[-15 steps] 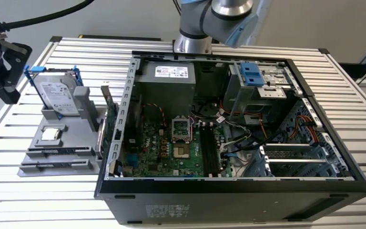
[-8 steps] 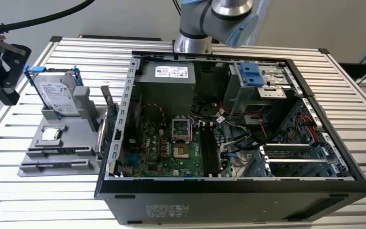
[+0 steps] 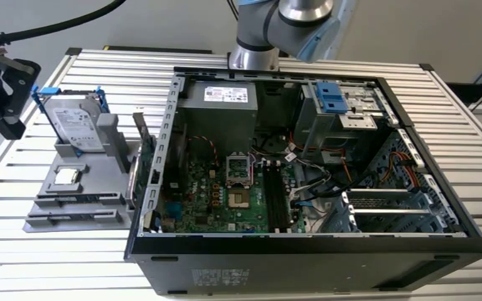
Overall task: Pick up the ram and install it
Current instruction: 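Reach for the ram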
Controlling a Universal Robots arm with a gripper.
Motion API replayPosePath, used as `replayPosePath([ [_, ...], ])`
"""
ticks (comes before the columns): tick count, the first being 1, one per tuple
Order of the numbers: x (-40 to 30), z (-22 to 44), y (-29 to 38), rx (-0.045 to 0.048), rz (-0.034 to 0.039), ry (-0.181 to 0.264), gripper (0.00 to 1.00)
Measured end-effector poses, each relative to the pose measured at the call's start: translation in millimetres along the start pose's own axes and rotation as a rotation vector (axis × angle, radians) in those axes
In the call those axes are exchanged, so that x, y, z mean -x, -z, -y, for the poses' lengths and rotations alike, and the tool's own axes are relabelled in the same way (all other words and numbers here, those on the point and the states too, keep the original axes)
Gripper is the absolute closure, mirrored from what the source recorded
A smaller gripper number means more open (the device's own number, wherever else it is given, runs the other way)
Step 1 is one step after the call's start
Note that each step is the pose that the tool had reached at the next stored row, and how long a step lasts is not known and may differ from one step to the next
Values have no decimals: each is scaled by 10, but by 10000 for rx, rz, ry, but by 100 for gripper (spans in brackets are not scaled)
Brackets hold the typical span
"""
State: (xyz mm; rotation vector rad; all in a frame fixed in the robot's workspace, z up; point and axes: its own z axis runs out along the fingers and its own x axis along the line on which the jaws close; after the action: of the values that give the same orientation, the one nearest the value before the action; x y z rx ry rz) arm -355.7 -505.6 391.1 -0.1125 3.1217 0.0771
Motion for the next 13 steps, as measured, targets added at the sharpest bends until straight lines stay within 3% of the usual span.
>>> replayPosePath([
  [13, 0, 0, -1, 2, -5, 103, 100],
])
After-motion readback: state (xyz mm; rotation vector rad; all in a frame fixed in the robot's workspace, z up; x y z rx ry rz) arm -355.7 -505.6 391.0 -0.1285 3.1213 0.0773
